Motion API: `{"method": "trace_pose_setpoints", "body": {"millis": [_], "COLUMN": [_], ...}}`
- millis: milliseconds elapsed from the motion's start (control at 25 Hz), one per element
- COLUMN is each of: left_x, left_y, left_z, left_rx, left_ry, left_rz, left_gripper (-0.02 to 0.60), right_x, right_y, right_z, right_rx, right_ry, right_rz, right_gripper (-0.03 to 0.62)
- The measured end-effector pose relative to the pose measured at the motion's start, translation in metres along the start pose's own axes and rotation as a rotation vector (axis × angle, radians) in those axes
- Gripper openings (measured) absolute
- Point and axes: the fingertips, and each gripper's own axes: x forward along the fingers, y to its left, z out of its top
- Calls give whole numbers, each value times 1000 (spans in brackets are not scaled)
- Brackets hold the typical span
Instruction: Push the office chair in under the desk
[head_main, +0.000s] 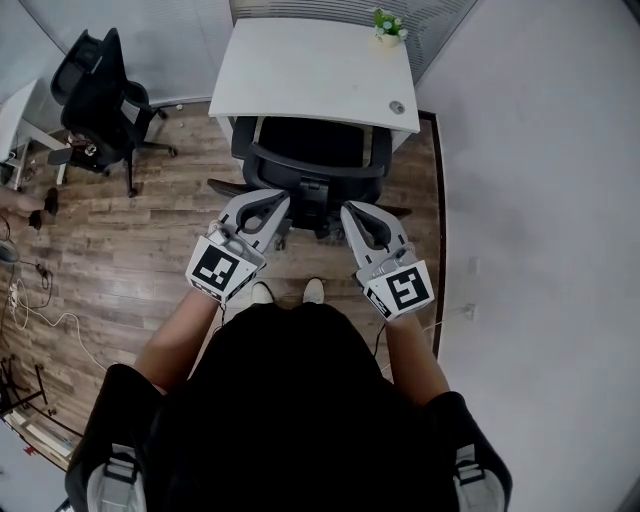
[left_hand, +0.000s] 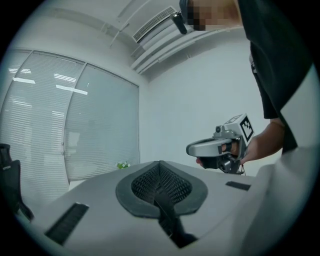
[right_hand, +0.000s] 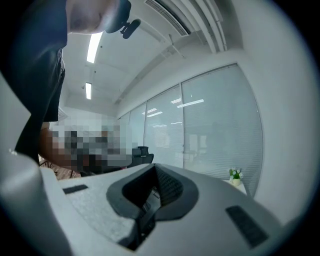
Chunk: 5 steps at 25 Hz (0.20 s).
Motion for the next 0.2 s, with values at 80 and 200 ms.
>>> {"method": "trace_pose_setpoints", "body": {"millis": [80,200], "left_x": [-1,0], "left_y": [0,1], "left_z": [0,-1], "left_rx": [1,-11], "left_ry": [3,8], "left_rz": [-2,-3], "left_gripper": [-6,-6], "right_x": [0,0], "right_y": [0,0], "right_z": [-2,-4], "right_rx": [3,2], "right_ry": [4,11], "right_rz": [1,3], "right_gripper": [2,2]}}
